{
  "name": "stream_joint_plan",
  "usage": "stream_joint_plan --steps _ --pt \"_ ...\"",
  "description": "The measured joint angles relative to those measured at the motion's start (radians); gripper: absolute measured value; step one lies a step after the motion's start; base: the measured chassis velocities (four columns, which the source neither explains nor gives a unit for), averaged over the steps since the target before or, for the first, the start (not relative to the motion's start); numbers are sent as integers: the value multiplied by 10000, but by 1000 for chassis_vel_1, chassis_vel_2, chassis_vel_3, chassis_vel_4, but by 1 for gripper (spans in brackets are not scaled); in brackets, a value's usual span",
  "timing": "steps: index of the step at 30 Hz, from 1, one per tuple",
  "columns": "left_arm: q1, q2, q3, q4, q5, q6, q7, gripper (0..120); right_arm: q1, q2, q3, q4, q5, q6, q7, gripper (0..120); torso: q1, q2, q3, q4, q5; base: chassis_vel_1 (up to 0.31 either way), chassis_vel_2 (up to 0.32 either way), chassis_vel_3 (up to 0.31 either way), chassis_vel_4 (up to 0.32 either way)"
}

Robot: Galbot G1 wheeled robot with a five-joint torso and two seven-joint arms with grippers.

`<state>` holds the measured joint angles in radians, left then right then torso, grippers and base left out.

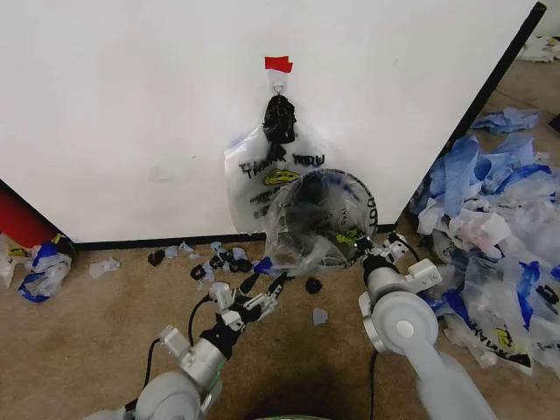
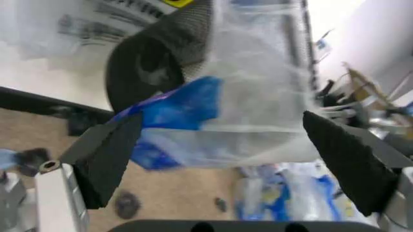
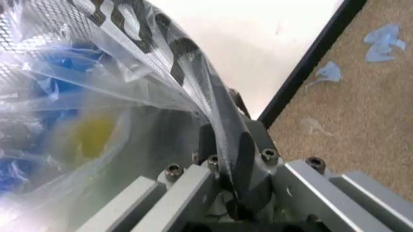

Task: Pick up the garbage bag from the wall and place it over the trash bin.

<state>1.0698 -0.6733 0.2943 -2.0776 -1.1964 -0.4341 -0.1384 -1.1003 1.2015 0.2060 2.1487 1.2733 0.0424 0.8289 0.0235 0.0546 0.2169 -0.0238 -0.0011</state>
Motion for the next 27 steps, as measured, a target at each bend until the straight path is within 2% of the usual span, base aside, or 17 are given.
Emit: stream_joint_plan --steps 4,9,22,25,27 --pt "-218 49 50 610 141 -179 26 99 -60 -37 113 37 141 -1 -120 0 0 0 0 2 -1 0 0 0 0" --pt "-314 41 47 897 219 -278 143 100 -84 -64 153 38 195 -6 -180 0 0 0 0 3 0 0 0 0 0" --pt "-1073 -335 819 1119 42 -415 287 100 -21 -160 172 42 408 -182 -136 0 0 0 0 2 -1 0 0 0 0" --pt "-1096 -378 910 1199 16 -452 341 96 -17 -208 221 41 456 -202 -90 0 0 0 0 2 -1 0 0 0 0" --pt "-1115 -377 977 1260 15 -480 414 89 -17 -243 280 42 515 -211 -69 0 0 0 0 2 0 0 0 0 0"
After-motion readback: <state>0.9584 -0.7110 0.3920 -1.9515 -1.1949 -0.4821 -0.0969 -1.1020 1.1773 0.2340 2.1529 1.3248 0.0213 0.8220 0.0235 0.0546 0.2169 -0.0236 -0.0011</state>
